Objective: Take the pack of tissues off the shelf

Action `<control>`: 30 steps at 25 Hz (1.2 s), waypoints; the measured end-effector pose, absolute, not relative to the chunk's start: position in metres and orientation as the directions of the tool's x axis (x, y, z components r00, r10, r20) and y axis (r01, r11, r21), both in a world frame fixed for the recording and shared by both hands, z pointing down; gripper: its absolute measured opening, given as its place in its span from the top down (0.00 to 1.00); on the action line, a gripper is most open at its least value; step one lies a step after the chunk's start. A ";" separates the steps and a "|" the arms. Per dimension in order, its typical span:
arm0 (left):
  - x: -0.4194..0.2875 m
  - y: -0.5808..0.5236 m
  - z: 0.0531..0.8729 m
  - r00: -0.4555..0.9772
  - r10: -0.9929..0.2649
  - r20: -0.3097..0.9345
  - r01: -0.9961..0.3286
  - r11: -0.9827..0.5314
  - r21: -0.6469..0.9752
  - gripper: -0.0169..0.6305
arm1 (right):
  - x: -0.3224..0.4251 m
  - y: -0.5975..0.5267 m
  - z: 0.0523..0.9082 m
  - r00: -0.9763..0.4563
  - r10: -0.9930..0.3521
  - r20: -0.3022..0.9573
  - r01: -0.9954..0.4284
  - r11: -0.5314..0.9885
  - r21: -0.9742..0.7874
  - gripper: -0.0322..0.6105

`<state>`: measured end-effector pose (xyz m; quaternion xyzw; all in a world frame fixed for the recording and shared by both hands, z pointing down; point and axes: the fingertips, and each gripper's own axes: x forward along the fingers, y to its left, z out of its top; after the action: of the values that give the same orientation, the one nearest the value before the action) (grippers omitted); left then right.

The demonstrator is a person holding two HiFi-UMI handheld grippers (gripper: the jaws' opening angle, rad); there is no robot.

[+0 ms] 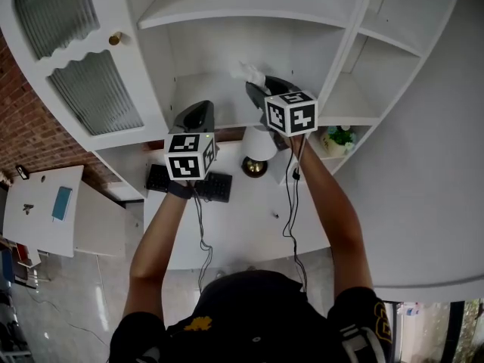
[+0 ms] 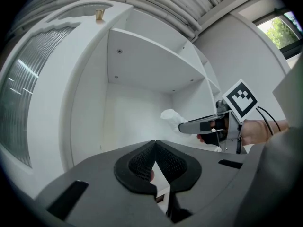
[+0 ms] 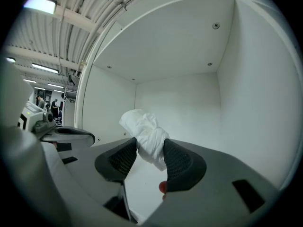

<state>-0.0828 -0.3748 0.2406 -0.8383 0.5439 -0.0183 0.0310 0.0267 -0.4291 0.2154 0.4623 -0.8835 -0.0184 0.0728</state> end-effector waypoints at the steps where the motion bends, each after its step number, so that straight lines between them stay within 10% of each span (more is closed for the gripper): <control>1: -0.083 -0.374 0.240 0.406 -0.914 -0.005 -0.912 -0.405 -0.068 0.95 | 0.029 -0.425 0.215 -0.558 -0.825 0.095 -0.820 0.565 0.090 0.67; 30: -0.107 -0.332 0.273 0.381 -0.925 0.004 -0.921 -0.380 -0.081 0.95 | 0.045 -0.345 0.251 -0.478 -0.877 -0.051 -0.877 0.475 0.071 0.67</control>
<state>-0.1074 -0.3317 0.2725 -0.8303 0.5558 -0.0244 0.0324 0.0445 -0.3452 0.2506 0.5107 -0.8586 -0.0437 -0.0038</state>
